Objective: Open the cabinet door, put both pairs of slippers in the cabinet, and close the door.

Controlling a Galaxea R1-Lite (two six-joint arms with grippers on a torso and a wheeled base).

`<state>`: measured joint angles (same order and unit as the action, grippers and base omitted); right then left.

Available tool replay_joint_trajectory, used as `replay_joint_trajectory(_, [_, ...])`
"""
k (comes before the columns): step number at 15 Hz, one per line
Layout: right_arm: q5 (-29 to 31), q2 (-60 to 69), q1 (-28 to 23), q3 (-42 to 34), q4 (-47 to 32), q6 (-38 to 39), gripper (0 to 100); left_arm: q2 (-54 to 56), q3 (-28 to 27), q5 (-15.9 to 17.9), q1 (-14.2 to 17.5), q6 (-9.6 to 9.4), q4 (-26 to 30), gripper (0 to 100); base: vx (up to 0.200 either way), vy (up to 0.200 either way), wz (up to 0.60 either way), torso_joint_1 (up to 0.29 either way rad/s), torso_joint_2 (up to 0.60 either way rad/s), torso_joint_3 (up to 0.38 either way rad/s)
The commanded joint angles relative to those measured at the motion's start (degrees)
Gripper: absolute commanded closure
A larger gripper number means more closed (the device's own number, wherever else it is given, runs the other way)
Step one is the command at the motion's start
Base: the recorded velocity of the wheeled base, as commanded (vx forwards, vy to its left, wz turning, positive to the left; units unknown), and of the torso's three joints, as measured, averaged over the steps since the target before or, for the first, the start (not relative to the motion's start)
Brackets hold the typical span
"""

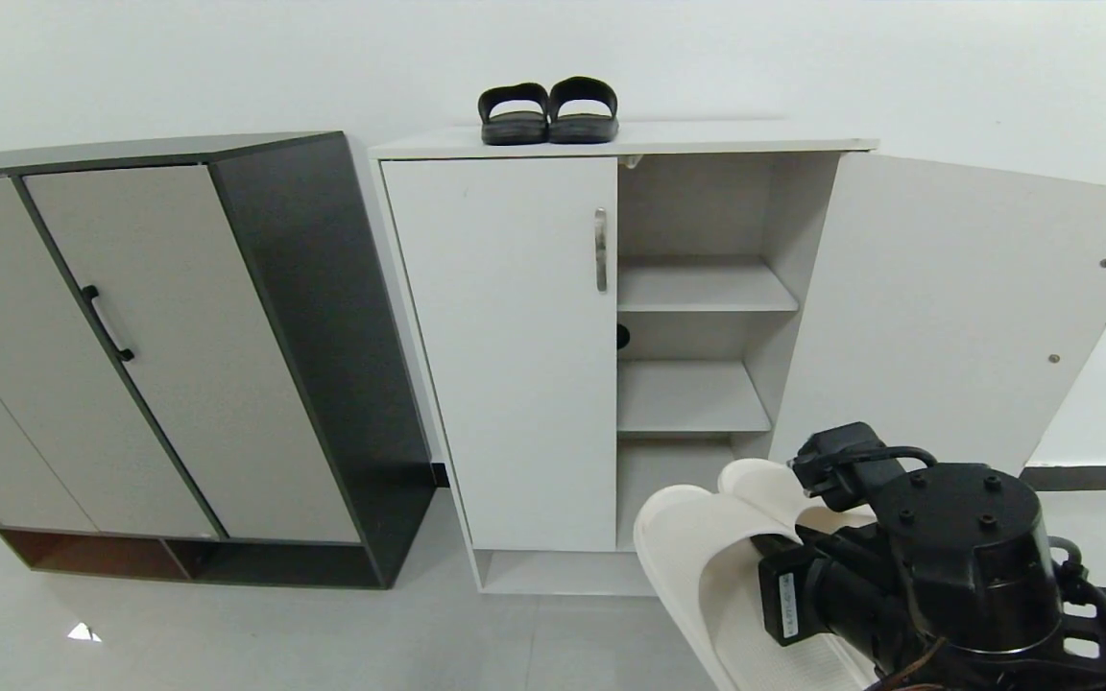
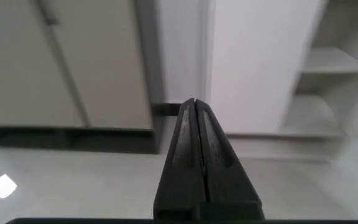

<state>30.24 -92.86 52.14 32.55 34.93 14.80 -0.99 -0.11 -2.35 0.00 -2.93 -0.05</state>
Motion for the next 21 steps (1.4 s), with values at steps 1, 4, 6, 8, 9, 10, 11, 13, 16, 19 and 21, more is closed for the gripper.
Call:
replay_joint_trajectory(1, [0.17,0.04,0.33,-0.12,0.67,-0.03,100,0.99,0.11,2.44,0.0,0.11,0.05,100,0.0,0.0,0.0,0.0,0.0,0.0])
replay_joint_trajectory(4, [-0.01,-1.63,0.42,0.85,1.81,0.05,100,0.99,0.11,2.44,0.0,1.34,0.05,100,0.0,0.0,0.0,0.0,0.0,0.0])
replay_joint_trajectory(6, [-0.36,-2.86,0.33,1.29,2.78,0.23,100,0.99,0.11,2.44,0.0,1.43,0.05,100,0.0,0.0,0.0,0.0,0.0,0.0])
replay_joint_trajectory(8, [0.08,-4.35,0.24,1.29,5.86,0.14,100,0.99,0.11,2.44,0.0,1.43,0.05,100,0.0,0.0,0.0,0.0,0.0,0.0])
replay_joint_trajectory(9, [0.17,-4.97,0.24,1.29,6.56,0.14,100,0.99,0.11,2.44,0.0,1.43,0.05,100,0.0,0.0,0.0,0.0,0.0,0.0])
replay_joint_trajectory(10, [0.43,-6.02,0.33,1.38,7.0,0.23,100,0.99,0.11,2.44,0.0,1.43,0.05,100,0.0,0.0,0.0,0.0,0.0,0.0])
replay_joint_trajectory(11, [0.52,-6.9,0.33,1.38,7.0,0.23,100,0.99,0.11,2.44,0.0,1.43,0.05,100,0.0,0.0,0.0,0.0,0.0,0.0])
replay_joint_trajectory(13, [1.04,-9.19,0.24,2.96,7.0,0.58,100,0.99,0.11,2.44,0.0,1.43,0.05,100,0.0,0.0,0.0,0.0,0.0,0.0])
replay_joint_trajectory(16, [4.47,-12.09,0.24,6.65,6.91,1.81,100,0.99,0.11,2.44,0.0,1.43,0.05,100,0.0,-0.067,0.0,0.001,0.0,-0.001])
replay_joint_trajectory(19, [7.11,-15.78,0.24,9.64,7.0,2.6,100,0.99,0.11,2.44,0.0,1.43,0.05,100,0.0,-0.2,0.0,0.002,0.0,-0.001])
replay_joint_trajectory(21, [9.13,-17.71,0.24,12.01,7.0,3.75,100,0.99,0.11,2.44,0.0,1.43,0.05,100,0.0,-0.2,0.0,0.005,0.0,0.007])
